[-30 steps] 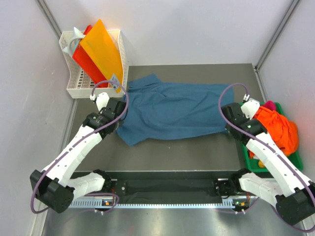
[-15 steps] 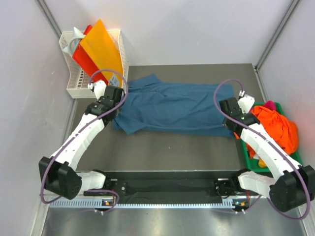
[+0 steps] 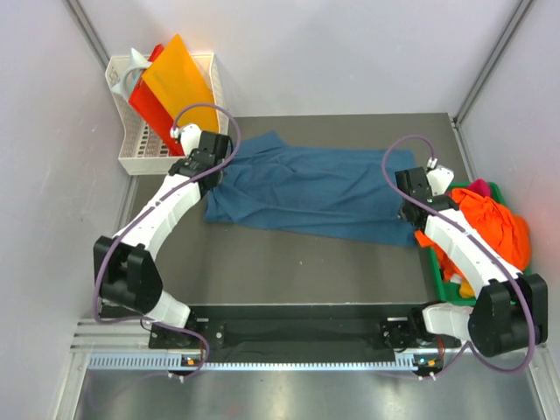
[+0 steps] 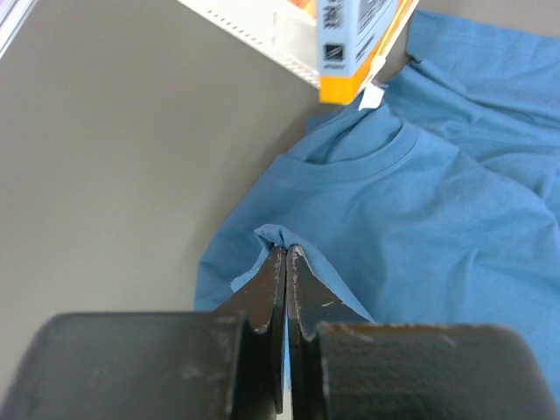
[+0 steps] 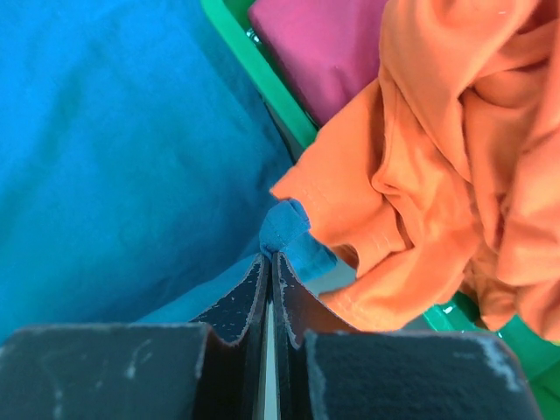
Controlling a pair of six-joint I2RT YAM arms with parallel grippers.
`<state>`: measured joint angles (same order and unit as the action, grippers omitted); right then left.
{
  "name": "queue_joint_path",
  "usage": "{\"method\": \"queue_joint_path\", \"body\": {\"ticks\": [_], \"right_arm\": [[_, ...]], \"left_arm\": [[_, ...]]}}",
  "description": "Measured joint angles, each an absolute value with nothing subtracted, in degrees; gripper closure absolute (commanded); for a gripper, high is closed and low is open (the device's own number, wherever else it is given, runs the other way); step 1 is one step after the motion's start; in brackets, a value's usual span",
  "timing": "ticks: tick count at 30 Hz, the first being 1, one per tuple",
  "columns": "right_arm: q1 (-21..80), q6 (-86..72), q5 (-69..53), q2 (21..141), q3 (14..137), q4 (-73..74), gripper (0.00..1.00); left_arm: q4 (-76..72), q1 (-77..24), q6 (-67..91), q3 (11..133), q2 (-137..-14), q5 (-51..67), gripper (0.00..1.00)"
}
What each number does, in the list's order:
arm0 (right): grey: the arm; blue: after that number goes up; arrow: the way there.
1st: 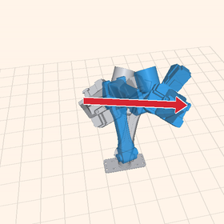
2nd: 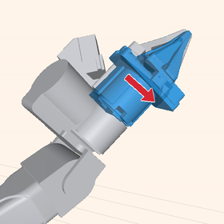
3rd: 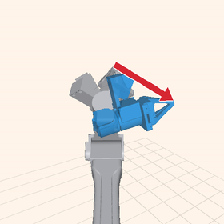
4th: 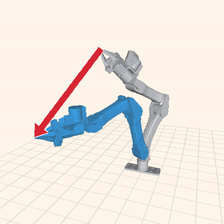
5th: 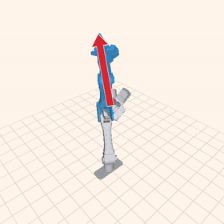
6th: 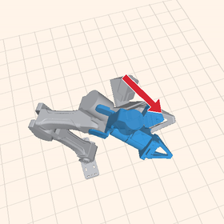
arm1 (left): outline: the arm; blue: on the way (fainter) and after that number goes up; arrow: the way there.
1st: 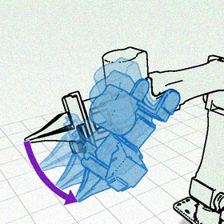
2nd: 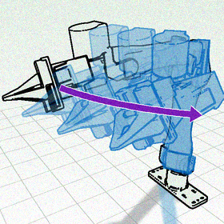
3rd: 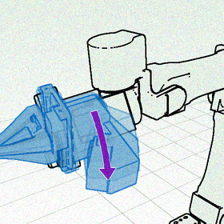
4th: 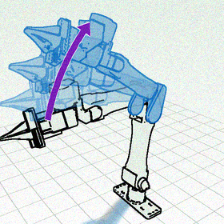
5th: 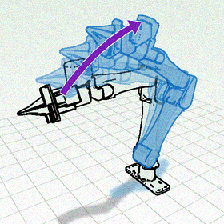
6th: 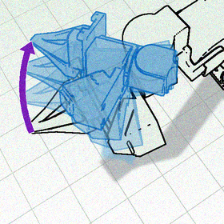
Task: Fold and stack the t-shirts
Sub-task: Fold the flattened tshirt in 1/3 of the way
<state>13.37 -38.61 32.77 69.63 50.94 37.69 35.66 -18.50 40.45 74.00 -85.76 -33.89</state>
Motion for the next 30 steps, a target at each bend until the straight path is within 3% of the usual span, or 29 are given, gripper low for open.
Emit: {"method": "queue_joint_path", "body": {"ticks": [30], "right_arm": [[9.5,-37.9,29.6,84.0,50.2,31.2,1.00]], "left_arm": [[32.6,-16.5,39.6,93.1,-111.2,-32.5,1.00]]}}
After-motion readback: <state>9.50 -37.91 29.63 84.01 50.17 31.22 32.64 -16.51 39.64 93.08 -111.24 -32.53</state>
